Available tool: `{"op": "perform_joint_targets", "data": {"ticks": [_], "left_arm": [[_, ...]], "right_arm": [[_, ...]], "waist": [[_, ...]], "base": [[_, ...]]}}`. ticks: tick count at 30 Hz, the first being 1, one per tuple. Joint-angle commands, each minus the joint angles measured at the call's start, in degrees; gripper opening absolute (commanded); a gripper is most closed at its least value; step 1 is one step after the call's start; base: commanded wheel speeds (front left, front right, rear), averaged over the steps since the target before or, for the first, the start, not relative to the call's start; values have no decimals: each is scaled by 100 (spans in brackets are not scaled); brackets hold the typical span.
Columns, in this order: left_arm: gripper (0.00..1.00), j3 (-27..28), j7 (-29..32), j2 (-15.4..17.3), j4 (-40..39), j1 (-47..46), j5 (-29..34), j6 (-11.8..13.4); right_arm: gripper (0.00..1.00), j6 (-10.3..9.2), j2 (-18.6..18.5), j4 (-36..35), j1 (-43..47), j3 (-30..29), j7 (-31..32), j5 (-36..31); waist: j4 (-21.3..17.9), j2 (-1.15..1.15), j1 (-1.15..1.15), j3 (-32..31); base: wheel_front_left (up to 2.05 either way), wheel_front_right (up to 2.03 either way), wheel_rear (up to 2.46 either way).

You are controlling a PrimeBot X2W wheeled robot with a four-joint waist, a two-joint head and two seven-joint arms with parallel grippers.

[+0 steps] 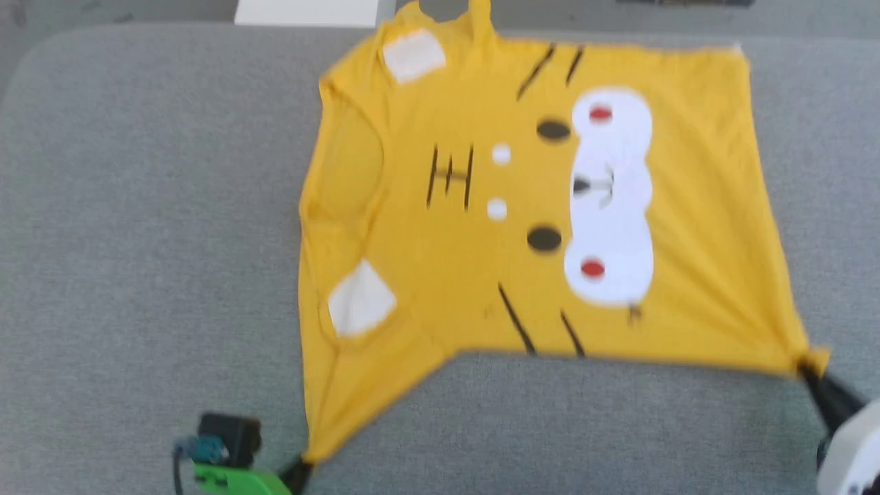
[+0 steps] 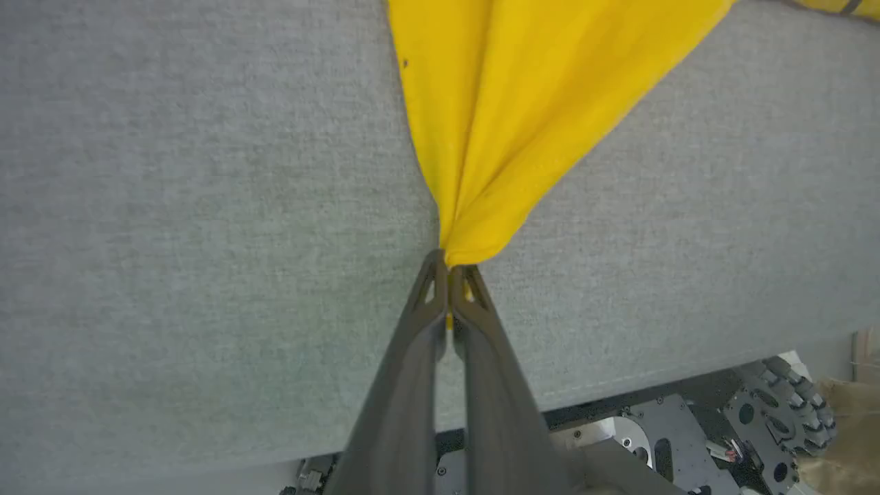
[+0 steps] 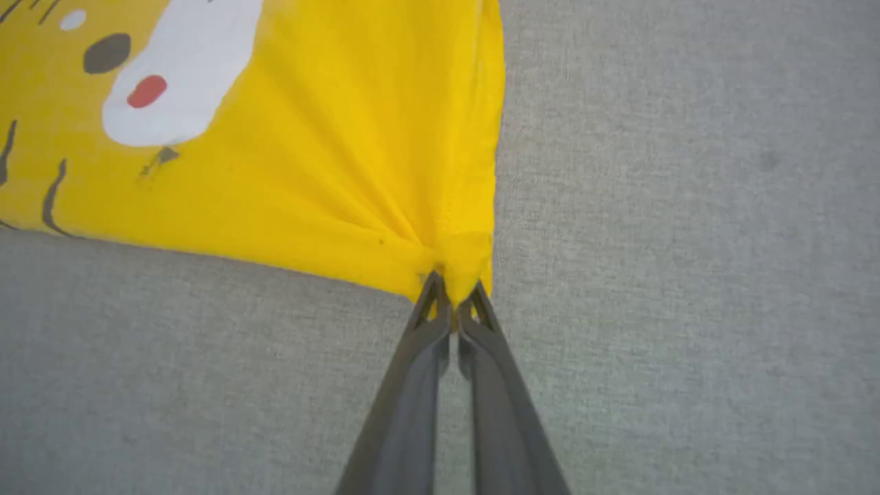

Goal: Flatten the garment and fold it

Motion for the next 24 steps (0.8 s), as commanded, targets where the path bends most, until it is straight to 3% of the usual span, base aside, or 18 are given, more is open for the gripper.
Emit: {"op": "perform_joint_targets", "data": {"ticks": [1,8,15,20,24], "left_arm": [[0,-51,109,87,43,194,-109,-65],[0,-236,599,253,35,667,-539,-219],[0,-277,975,366,-167,1064,-931,-196],[0,15,520,357,-396,1082,-832,-122],[0,250,95,352,-608,779,-676,-217]], "right_arm": [[0,-10,21,-23,235,16,106,12],[0,-10,-23,-105,1167,-31,838,235],[0,-10,-1,-369,1929,-275,1629,628],[0,-10,100,-657,2015,-483,1665,664],[0,-10,26,-837,1746,-550,1439,584]], "waist": [[18,0,1,-253],[44,0,1,-382],[86,0,1,-542],[94,0,1,-676],[93,0,1,-666]], "base": [[0,0,0],[0,0,0],[0,0,0],[0,0,0],[0,0,0]]}}
